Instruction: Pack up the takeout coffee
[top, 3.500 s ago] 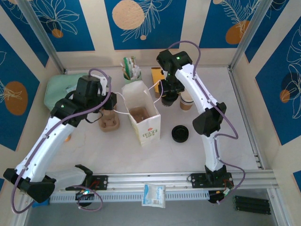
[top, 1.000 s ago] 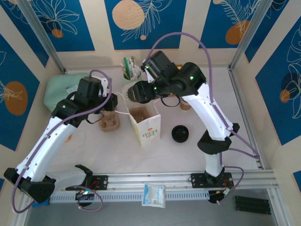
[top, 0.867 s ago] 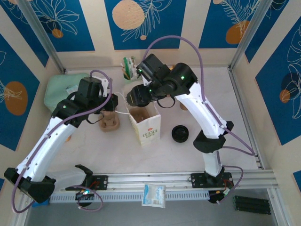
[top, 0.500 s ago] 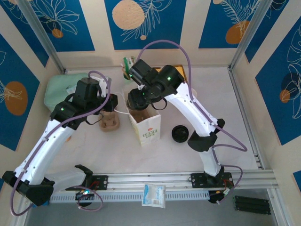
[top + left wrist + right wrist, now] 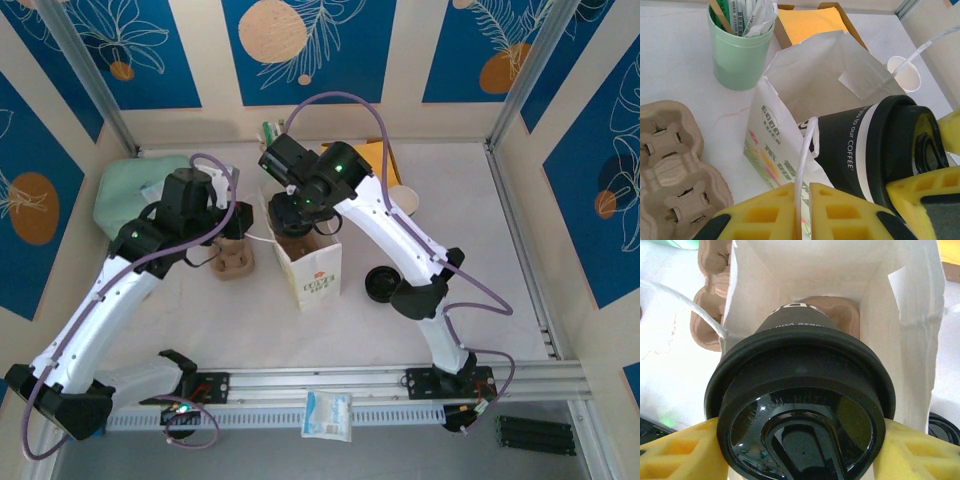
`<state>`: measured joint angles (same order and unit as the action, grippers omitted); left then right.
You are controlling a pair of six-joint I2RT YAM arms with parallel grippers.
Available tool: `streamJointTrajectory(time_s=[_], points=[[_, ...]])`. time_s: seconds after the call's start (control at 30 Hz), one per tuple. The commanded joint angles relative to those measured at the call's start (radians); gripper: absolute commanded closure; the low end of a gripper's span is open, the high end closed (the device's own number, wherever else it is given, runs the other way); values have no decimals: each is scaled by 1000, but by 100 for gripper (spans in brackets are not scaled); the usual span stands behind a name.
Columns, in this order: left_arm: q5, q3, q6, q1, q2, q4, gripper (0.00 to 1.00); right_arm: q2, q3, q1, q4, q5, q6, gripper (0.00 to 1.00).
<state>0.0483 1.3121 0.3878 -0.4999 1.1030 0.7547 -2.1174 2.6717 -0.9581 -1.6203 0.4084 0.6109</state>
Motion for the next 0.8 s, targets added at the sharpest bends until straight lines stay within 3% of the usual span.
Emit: streamJointTrajectory(time_s=[0.0, 0.77], points=[[22, -12, 4, 8, -26, -26, 85, 2, -30, 4, -153, -11, 29, 38], [33, -60, 12, 8, -64, -59, 85, -8, -142, 7, -153, -57, 41, 40]])
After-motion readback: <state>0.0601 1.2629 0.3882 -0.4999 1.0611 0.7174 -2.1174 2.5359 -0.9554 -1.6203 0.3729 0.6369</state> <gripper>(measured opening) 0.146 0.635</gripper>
